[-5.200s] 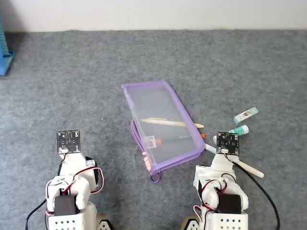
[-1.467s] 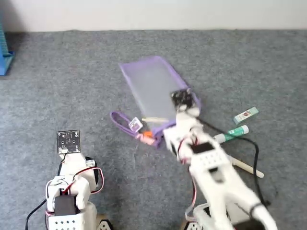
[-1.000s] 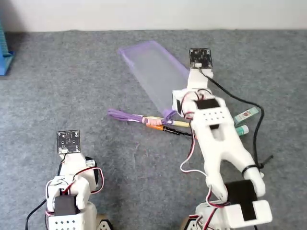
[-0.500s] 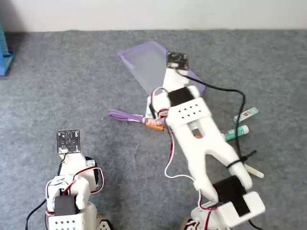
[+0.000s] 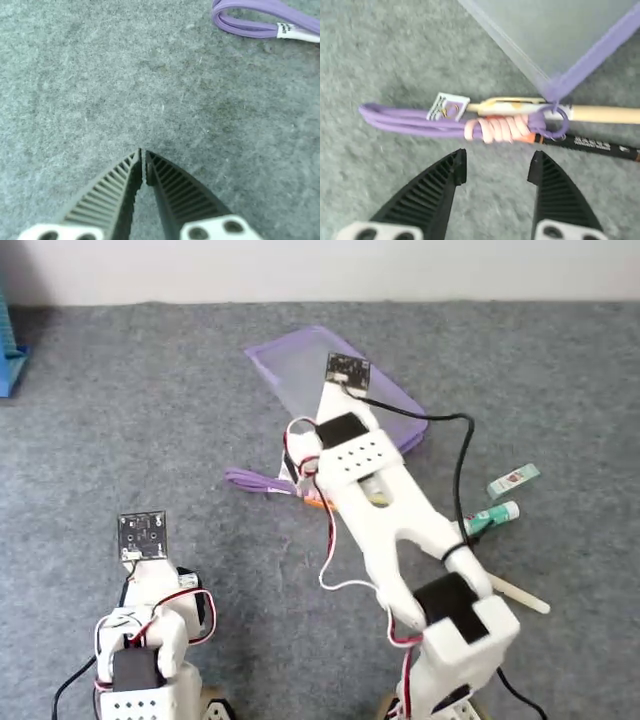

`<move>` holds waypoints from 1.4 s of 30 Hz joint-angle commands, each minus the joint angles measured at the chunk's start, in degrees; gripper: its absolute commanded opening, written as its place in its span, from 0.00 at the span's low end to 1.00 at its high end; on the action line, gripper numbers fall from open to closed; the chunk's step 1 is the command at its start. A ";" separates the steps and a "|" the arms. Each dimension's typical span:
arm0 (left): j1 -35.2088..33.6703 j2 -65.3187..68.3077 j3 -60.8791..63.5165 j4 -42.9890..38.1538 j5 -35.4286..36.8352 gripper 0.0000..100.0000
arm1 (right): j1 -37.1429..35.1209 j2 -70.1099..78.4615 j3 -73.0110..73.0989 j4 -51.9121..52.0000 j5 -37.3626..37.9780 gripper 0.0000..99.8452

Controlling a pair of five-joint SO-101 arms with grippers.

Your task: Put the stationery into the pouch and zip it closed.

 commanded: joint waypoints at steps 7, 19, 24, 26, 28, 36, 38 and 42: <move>0.00 -0.97 -1.10 0.35 0.53 0.01 | -0.40 11.03 -11.16 0.66 -3.60 0.21; 0.00 -0.97 -1.10 0.35 0.53 0.01 | 0.04 16.92 -14.24 2.07 -5.54 0.20; 0.00 -0.97 -1.10 0.35 0.53 0.01 | 0.13 17.01 -14.24 6.29 -5.63 0.20; 0.00 -0.97 -1.10 0.35 0.53 0.01 | 0.13 17.27 -14.24 6.73 -5.63 0.20; 0.00 -0.97 -1.10 0.35 0.53 0.01 | 0.92 17.27 -14.24 6.37 -5.63 0.20; 0.00 -0.97 -1.10 0.35 0.53 0.01 | 3.38 17.01 -17.32 5.05 -5.63 0.20; 0.00 -0.97 -1.10 0.35 0.53 0.01 | 3.12 17.27 -19.08 5.05 -5.63 0.20; 0.00 -0.97 -1.10 0.35 0.53 0.01 | 2.24 17.63 -20.57 4.09 -5.63 0.20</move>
